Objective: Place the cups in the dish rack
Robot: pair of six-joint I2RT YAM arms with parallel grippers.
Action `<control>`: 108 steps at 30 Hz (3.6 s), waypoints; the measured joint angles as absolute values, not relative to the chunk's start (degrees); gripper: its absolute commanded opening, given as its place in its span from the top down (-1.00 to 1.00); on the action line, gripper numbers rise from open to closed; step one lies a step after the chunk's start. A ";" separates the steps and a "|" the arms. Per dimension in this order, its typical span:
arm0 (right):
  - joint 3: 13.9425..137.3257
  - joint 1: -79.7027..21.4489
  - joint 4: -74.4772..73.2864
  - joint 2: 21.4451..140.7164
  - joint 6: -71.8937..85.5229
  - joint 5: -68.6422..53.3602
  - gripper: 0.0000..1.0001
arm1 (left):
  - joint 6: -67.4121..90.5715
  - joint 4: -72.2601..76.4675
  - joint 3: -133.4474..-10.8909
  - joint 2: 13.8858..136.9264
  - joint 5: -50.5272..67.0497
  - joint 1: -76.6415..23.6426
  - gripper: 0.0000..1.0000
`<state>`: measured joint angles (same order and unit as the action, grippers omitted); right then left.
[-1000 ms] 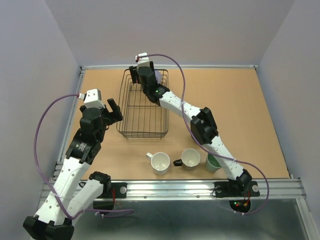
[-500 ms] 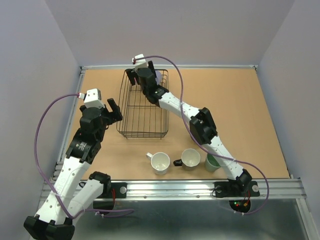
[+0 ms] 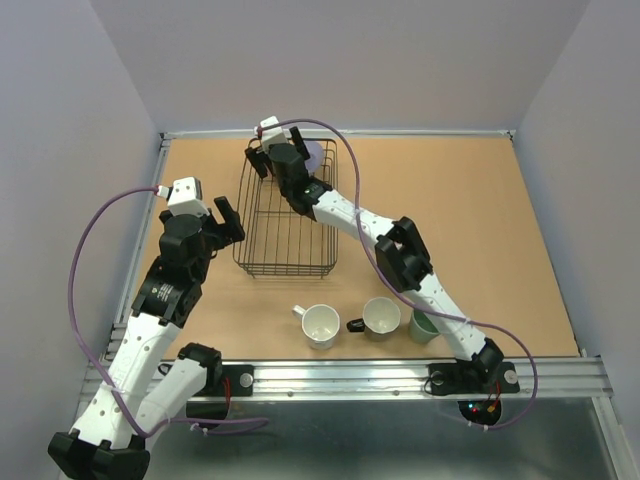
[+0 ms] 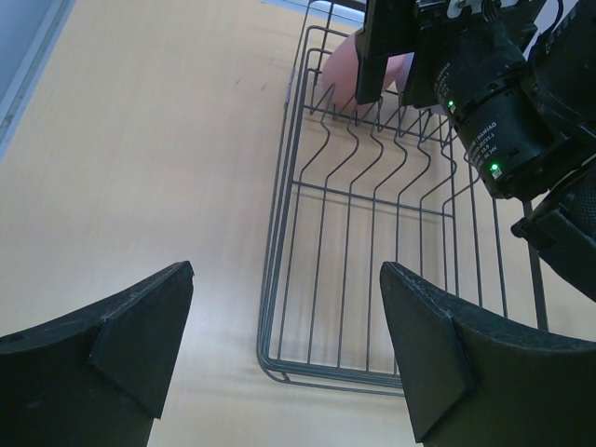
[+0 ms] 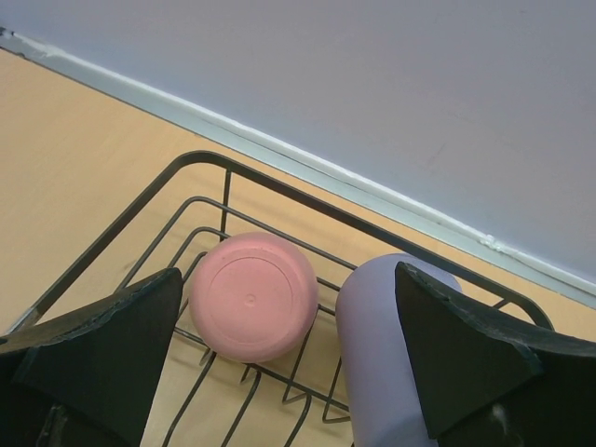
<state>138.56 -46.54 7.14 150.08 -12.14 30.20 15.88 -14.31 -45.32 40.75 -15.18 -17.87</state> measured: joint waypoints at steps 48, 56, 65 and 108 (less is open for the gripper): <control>43.81 -48.10 -35.66 51.81 44.45 40.88 -0.72 | 15.42 -13.08 -44.60 42.61 -12.45 -17.50 -0.78; 43.75 -48.10 -44.58 48.25 54.50 39.46 -0.70 | 15.38 -13.04 -44.60 42.54 -11.94 -17.50 -0.78; 43.33 -48.10 -47.81 40.69 59.96 35.77 -0.55 | 15.29 -12.97 -44.60 41.87 -10.96 -17.50 -0.78; 45.56 -36.69 -31.16 68.86 50.06 34.13 0.27 | 15.29 -12.58 -44.60 39.92 -7.75 -17.50 -0.77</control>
<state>45.56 -36.69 -31.16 68.86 50.06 34.13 15.29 -12.58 -44.60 39.92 -7.75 -17.50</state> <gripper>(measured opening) 0.418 0.890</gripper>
